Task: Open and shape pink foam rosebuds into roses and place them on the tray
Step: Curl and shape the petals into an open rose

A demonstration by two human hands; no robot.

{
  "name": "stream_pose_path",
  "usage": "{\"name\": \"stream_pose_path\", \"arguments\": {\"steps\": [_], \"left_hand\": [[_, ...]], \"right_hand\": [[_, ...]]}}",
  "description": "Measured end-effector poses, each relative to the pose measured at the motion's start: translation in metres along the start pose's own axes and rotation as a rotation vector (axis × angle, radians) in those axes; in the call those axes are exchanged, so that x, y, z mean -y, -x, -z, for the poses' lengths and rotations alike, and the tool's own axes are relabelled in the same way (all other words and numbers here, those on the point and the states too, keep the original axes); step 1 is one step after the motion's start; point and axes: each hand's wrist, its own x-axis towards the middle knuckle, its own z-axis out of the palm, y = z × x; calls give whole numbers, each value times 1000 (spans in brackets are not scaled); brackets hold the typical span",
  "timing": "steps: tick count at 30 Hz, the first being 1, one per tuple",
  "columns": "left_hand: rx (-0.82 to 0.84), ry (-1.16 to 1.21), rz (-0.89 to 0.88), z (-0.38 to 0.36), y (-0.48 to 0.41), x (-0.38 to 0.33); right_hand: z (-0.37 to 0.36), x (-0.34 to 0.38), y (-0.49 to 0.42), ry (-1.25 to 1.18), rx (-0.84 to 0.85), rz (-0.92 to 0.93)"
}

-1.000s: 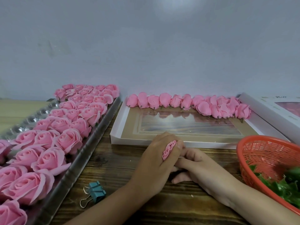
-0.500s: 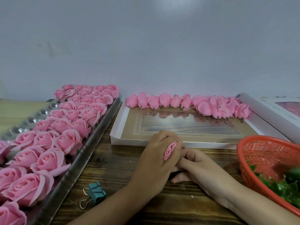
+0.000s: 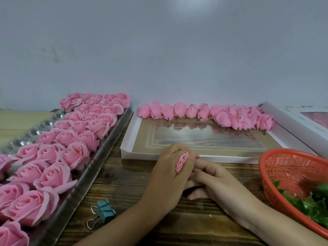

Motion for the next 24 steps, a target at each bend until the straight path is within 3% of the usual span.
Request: {"name": "stream_pose_path", "arguments": {"steps": [7, 11, 19, 24], "left_hand": [[5, -38, 39, 0, -1, -4], [12, 16, 92, 2, -2, -4], [41, 3, -4, 3, 1, -7], [73, 135, 51, 2, 1, -6]], "right_hand": [[2, -3, 1, -63, 13, 45], [2, -6, 3, 22, -1, 118], [0, -9, -2, 161, -28, 303], [-1, -7, -3, 289, -37, 400]]}}
